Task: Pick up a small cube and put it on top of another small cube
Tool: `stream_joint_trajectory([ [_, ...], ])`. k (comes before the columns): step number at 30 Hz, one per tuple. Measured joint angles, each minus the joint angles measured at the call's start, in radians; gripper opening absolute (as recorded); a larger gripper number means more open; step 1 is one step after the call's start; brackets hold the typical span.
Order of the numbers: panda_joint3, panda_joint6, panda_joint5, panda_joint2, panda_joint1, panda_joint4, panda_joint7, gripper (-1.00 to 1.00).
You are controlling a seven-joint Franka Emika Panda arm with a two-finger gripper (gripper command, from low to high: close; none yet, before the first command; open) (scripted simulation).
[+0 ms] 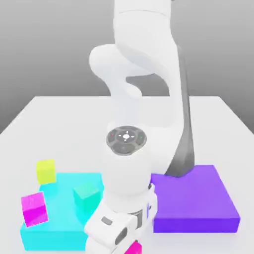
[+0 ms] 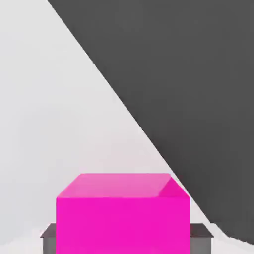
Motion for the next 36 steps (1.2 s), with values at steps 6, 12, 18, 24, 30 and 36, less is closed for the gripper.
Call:
stream_joint_trajectory([
  [6,-0.041,-0.090,-0.060,-0.118,0.029,-0.027,0.044,-1.00],
  [12,-0.139,-0.219,-0.114,-0.279,0.017,-0.091,0.172,-1.00],
  [18,-0.244,-0.294,-0.216,-0.469,-0.103,-0.203,0.342,-1.00],
  [24,-0.266,-0.349,-0.370,-0.673,-0.258,-0.324,0.548,-1.00],
  [30,-0.292,-0.326,-0.459,-0.793,-0.401,-0.433,0.674,-1.00],
  [36,-0.328,-0.144,-0.400,-0.645,-0.377,-0.470,0.630,1.00],
])
